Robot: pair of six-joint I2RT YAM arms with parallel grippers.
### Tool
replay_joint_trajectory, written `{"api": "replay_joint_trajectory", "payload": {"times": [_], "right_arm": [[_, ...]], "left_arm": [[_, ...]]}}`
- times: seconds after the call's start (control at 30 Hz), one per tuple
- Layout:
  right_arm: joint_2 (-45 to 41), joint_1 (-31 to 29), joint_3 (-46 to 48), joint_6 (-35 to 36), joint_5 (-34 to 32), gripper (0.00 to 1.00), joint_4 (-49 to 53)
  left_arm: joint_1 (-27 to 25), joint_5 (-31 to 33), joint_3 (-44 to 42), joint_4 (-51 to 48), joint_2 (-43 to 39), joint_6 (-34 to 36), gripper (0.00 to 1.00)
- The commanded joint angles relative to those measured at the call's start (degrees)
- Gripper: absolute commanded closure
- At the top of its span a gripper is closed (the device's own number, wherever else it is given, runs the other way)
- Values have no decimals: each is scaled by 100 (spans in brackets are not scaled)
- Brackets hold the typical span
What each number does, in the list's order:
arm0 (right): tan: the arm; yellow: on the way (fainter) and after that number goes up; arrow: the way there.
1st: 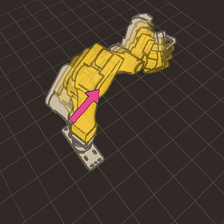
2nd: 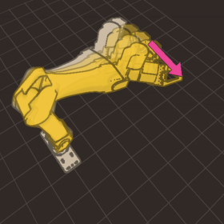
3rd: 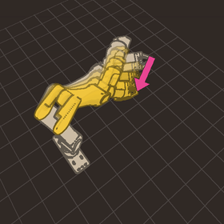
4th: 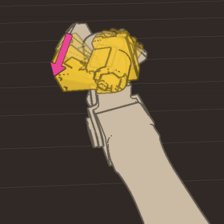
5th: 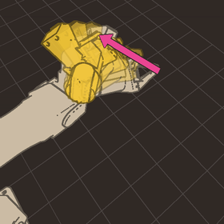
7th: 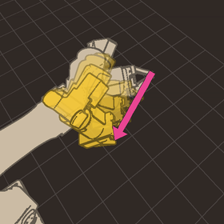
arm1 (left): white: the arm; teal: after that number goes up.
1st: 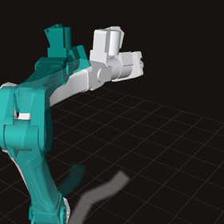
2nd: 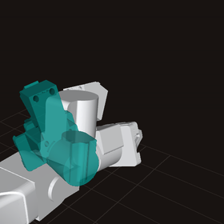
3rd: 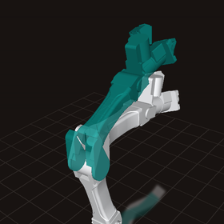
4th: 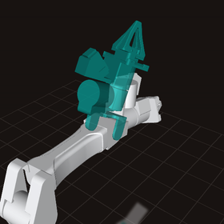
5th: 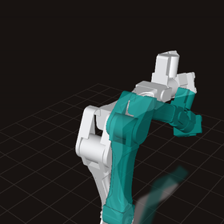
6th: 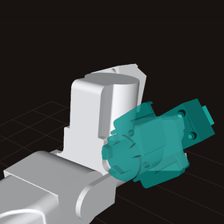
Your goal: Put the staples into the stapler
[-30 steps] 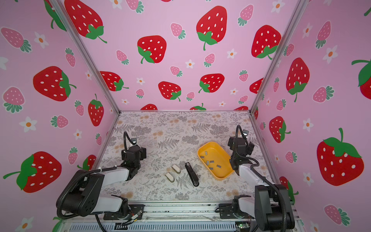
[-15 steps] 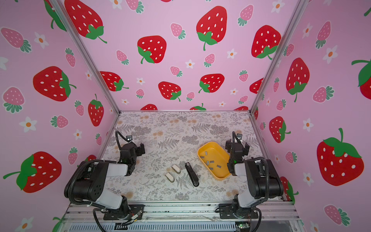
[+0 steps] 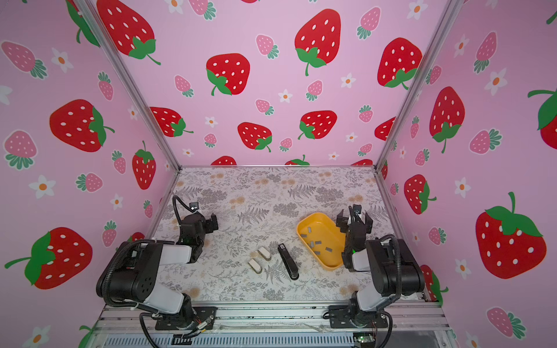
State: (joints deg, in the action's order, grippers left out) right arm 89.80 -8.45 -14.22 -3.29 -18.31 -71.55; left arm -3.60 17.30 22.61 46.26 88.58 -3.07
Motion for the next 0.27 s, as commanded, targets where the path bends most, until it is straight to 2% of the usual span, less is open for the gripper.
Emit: {"api": "replay_joint_trajectory", "payload": {"times": [0.0,0.23], "right_arm": [[22,28,7,83,48,1,-244],[31,-22,-29,125,5,1,-197]], "left_arm": [[34,-51,156,94,2,-27,1],[30,-51,156,89,1,-22,1]]}}
